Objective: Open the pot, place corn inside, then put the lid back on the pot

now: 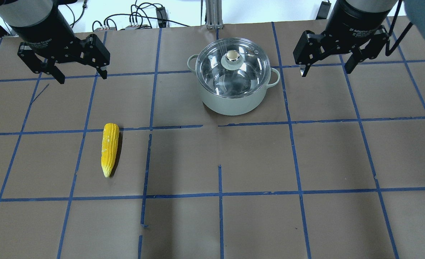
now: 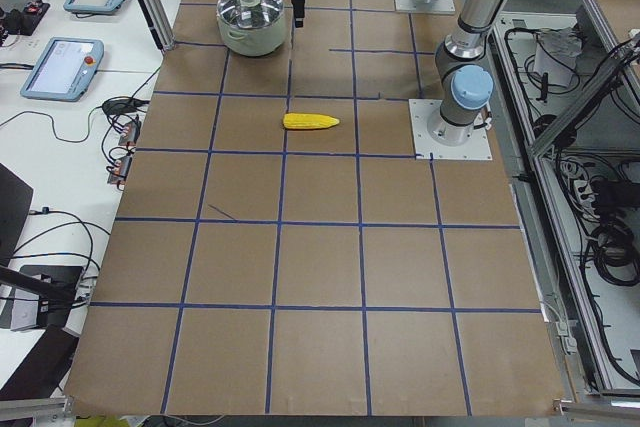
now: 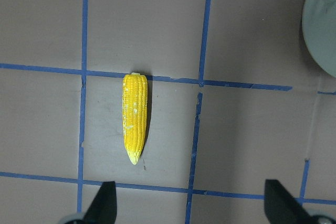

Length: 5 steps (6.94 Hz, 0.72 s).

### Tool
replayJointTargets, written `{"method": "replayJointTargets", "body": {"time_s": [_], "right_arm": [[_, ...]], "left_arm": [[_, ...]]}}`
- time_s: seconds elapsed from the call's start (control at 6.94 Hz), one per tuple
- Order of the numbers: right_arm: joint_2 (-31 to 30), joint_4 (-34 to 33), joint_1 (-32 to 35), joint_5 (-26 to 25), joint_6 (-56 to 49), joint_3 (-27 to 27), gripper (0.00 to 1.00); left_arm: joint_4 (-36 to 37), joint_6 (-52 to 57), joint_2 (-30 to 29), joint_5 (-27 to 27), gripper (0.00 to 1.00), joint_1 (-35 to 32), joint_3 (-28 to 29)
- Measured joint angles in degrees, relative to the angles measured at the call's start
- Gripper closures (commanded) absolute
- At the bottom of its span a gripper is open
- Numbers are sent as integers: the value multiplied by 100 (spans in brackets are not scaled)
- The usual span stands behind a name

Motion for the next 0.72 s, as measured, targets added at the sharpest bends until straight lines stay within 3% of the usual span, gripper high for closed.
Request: {"method": "replayJointTargets", "body": {"time_s": [0.72], "right_arm": [[-30,12,-8,-14,-4,21,1]], "left_arm": [[44,-6,-3,18,0,0,-38]]}}
